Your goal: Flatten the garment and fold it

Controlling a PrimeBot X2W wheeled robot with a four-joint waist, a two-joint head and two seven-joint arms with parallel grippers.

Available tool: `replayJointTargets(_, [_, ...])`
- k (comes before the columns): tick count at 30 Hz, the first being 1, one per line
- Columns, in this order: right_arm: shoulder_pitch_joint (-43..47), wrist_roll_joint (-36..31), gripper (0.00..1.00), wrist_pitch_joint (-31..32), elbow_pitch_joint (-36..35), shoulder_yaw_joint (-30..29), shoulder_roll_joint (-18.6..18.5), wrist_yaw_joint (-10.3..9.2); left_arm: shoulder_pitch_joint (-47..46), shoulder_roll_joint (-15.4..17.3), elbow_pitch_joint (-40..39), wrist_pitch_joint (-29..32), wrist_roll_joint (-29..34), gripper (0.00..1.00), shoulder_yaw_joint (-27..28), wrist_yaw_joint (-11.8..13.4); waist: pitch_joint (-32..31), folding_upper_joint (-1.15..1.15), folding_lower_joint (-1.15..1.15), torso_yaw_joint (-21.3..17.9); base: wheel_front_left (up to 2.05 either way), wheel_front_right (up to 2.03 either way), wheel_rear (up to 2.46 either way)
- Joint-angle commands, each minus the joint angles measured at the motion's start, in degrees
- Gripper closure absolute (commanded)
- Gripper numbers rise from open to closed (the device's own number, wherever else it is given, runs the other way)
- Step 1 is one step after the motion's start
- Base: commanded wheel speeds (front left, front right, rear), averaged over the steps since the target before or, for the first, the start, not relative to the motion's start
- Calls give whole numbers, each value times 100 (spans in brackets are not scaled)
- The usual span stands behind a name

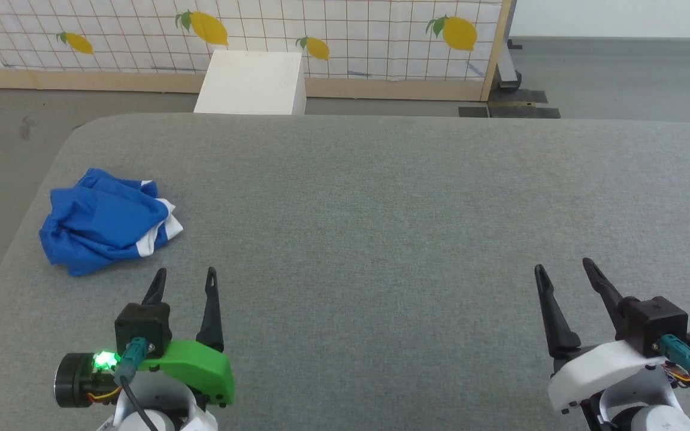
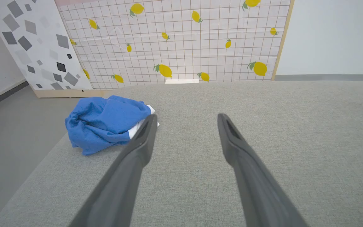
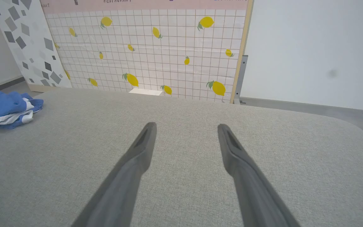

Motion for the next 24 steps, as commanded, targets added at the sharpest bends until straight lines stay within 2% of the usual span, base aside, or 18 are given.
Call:
replayJointTargets(1, [-56,55,0,-43,-29,1,12,-5,4,56,0,-38,-35,0,-12,34,-2,0,0,1,0,0,0])
replayJointTargets(14, [-36,120,0,-63,-48,10,14,-6,26,119,43,30,-115,0,-106,42,3,0,0,44,0,0,0])
replayJointTargets(24, [8,198,0,-101,-75,72,16,-7,8,209,67,85,-138,0,-172,74,7,0,0,288,0,0,0])
